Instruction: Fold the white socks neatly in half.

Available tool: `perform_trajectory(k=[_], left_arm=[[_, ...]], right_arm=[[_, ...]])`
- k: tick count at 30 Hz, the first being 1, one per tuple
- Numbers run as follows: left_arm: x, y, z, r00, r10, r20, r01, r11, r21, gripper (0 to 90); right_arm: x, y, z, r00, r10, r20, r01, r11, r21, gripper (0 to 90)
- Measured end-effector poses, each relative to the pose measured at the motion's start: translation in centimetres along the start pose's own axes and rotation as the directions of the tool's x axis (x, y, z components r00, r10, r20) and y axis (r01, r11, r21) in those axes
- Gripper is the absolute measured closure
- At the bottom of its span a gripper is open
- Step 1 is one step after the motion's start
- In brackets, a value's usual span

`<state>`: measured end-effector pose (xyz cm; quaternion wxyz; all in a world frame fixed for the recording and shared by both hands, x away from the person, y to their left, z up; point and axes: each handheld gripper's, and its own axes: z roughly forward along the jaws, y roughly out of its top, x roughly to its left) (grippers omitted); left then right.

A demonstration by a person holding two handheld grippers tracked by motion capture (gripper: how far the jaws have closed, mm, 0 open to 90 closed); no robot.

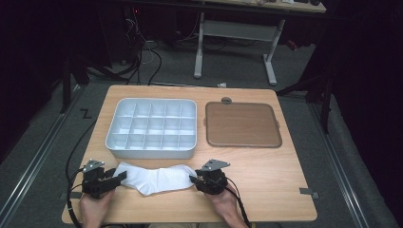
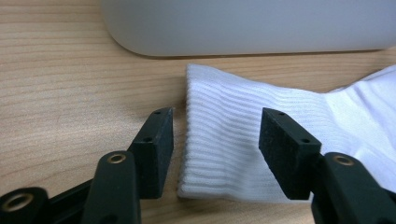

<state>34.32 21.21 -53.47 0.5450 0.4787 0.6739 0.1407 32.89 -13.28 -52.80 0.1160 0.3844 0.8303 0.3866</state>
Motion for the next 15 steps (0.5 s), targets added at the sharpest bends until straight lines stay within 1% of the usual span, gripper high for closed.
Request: perform_trajectory(k=[3, 4, 5, 8, 9, 10, 11, 12, 15], left_arm=[[-0.06, -0.07, -0.02, 0.9999, 0.010, -0.001, -0.010, 0.9999, 0.003, 49.0], [-0.11, -0.12, -0.01, 0.9999, 0.013, 0.000, -0.013, 0.9999, 0.004, 49.9], [-0.11, -0.16, 0.00, 0.9998, 0.018, 0.000, -0.018, 0.9998, 0.003, 50.9], [-0.20, -0.21, 0.03, 0.9997, 0.023, -0.005, -0.023, 0.9997, 0.004, 56.3], [-0.20, -0.21, 0.03, 0.9997, 0.023, -0.005, -0.023, 0.9997, 0.004, 58.4], [-0.29, -0.25, 0.05, 0.9995, 0.031, -0.007, -0.031, 0.9994, 0.013, 60.4], [-0.30, -0.26, 0.06, 0.9992, 0.038, -0.005, -0.038, 0.9991, 0.020, 62.2], [-0.34, -0.26, 0.08, 0.9993, 0.036, -0.003, -0.036, 0.9991, 0.023, 64.5], [-0.36, -0.25, 0.07, 0.9994, 0.034, 0.006, -0.034, 0.9990, 0.030, 70.6]], right_arm=[[-0.08, -0.04, 0.24, 1.0000, -0.007, 0.000, 0.007, 1.000, 0.016, 71.6], [-0.07, -0.07, 0.25, 1.0000, 0.004, -0.005, -0.003, 1.000, 0.016, 73.2], [-0.10, -0.06, 0.21, 1.0000, 0.004, -0.003, -0.004, 1.000, 0.018, 75.0], [-0.12, -0.07, 0.12, 0.9999, -0.013, 0.003, 0.013, 1.000, 0.017, 80.2], [-0.12, -0.07, 0.12, 0.9999, -0.013, 0.003, 0.013, 1.000, 0.017, 80.2], [0.01, -0.06, 0.03, 0.9999, -0.015, 0.003, 0.015, 1.000, 0.019, 82.9], [0.03, -0.06, -0.04, 0.9998, -0.017, 0.007, 0.017, 1.000, 0.021, 83.4], [-0.03, -0.08, -0.08, 0.9997, -0.024, 0.010, 0.024, 1.000, 0.018, 83.8], [-0.13, -0.17, -0.18, 0.9997, -0.023, 0.013, 0.023, 1.000, 0.017, 84.2]])
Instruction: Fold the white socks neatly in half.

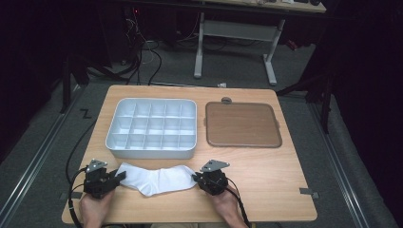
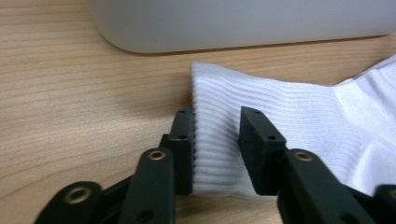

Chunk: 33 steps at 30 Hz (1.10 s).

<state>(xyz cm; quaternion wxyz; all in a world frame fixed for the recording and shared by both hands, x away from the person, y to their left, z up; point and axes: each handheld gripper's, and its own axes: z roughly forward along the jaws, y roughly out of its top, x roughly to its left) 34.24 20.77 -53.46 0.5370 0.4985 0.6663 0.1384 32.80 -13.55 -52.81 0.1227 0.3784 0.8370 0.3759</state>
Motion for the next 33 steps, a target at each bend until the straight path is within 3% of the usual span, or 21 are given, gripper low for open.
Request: perform_trajectory(k=[11, 28, 33], left_arm=[[-1.0, -0.2, 0.0, 0.9992, 0.004, 0.040, -0.004, 1.0000, 0.003, 80.1], [-3.7, -1.6, 0.7, 0.9946, 0.002, 0.104, -0.005, 0.9996, 0.029, 81.1], [-4.7, -2.0, 1.2, 0.9924, 0.001, 0.123, -0.006, 0.9991, 0.041, 81.1]], right_arm=[[-0.6, -0.6, -1.1, 0.9996, 0.014, 0.024, -0.014, 1.000, -0.013, 84.5], [-2.3, -2.0, -3.4, 0.9952, 0.028, 0.094, -0.025, 0.999, -0.023, 84.4], [-3.0, -2.7, -4.1, 0.9921, 0.052, 0.114, -0.049, 0.999, -0.021, 84.4]])
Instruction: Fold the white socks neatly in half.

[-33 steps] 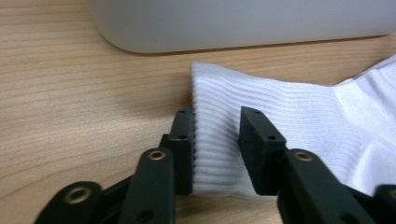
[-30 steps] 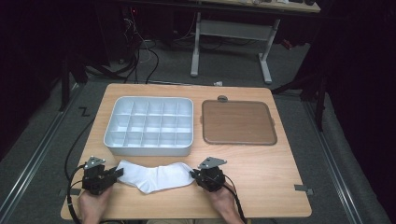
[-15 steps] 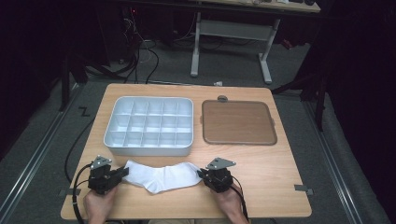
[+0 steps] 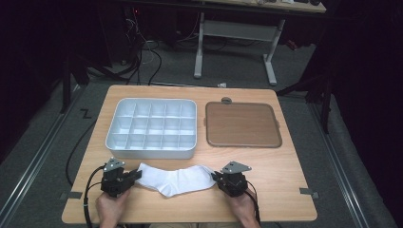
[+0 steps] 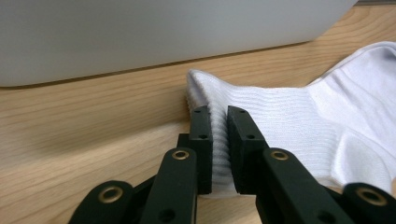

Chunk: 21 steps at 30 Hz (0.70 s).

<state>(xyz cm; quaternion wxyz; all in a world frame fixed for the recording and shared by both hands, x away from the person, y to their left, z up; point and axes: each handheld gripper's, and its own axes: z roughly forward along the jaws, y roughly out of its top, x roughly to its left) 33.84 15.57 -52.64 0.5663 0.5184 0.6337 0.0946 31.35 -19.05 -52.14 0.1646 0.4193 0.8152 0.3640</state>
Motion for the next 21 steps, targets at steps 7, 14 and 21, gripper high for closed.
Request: perform_trajectory(k=[7, 14, 21], left_arm=[[-1.3, -0.7, 1.1, 0.9994, 0.023, 0.024, -0.023, 0.9995, 0.023, 81.2], [-2.5, -1.3, 2.1, 0.9985, 0.032, 0.043, -0.034, 0.9985, 0.043, 81.3], [-3.5, -1.7, 2.6, 0.9973, 0.046, 0.058, -0.049, 0.9976, 0.048, 81.4]], right_arm=[[-1.1, -1.0, -0.9, 0.9993, 0.015, 0.034, -0.014, 1.000, -0.011, 84.4], [-2.2, -1.9, -1.8, 0.9971, 0.049, 0.059, -0.049, 0.999, -0.010, 84.5], [-3.0, -2.4, -2.4, 0.9950, 0.061, 0.080, -0.060, 0.998, -0.009, 84.4]])
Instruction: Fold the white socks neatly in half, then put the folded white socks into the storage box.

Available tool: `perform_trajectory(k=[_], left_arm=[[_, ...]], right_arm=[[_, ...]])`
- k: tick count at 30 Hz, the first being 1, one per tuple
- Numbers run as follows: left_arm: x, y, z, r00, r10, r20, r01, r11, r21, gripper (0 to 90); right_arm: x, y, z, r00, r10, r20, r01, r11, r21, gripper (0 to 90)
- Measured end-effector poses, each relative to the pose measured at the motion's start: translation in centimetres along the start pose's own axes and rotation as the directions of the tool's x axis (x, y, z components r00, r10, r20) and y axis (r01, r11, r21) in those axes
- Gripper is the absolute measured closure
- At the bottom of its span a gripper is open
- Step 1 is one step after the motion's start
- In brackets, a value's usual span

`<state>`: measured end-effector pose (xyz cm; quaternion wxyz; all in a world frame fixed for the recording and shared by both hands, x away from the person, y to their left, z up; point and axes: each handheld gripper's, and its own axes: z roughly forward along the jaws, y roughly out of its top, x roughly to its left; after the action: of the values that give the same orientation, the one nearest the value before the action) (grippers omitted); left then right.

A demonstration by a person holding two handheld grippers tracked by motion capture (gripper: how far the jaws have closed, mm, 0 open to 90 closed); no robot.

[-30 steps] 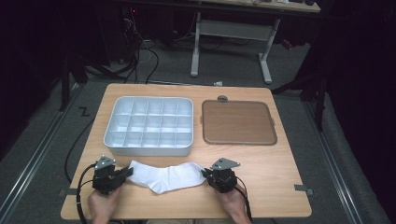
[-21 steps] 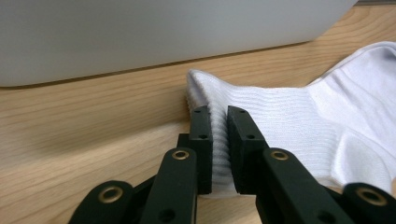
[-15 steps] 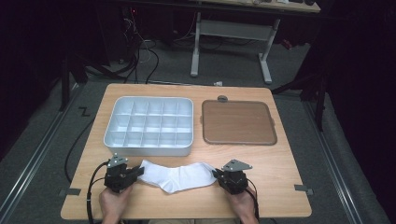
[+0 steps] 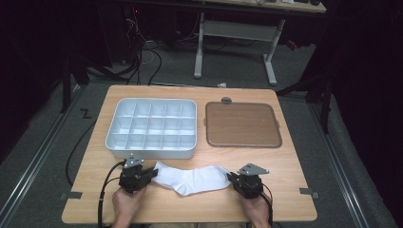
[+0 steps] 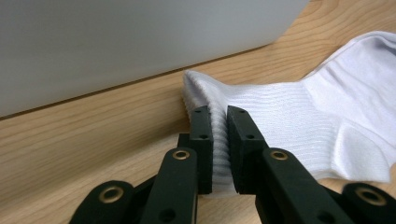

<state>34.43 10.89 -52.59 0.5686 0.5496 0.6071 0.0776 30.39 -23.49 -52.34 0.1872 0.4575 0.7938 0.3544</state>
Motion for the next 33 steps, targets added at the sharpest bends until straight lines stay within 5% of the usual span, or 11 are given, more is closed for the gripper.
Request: perform_trajectory(k=[33], left_arm=[[-2.7, -2.0, 1.8, 0.9978, 0.008, 0.066, -0.010, 0.9994, 0.034, 81.7]], right_arm=[[-2.6, -1.8, -2.0, 0.9952, 0.047, 0.086, -0.050, 0.998, 0.032, 84.3]])
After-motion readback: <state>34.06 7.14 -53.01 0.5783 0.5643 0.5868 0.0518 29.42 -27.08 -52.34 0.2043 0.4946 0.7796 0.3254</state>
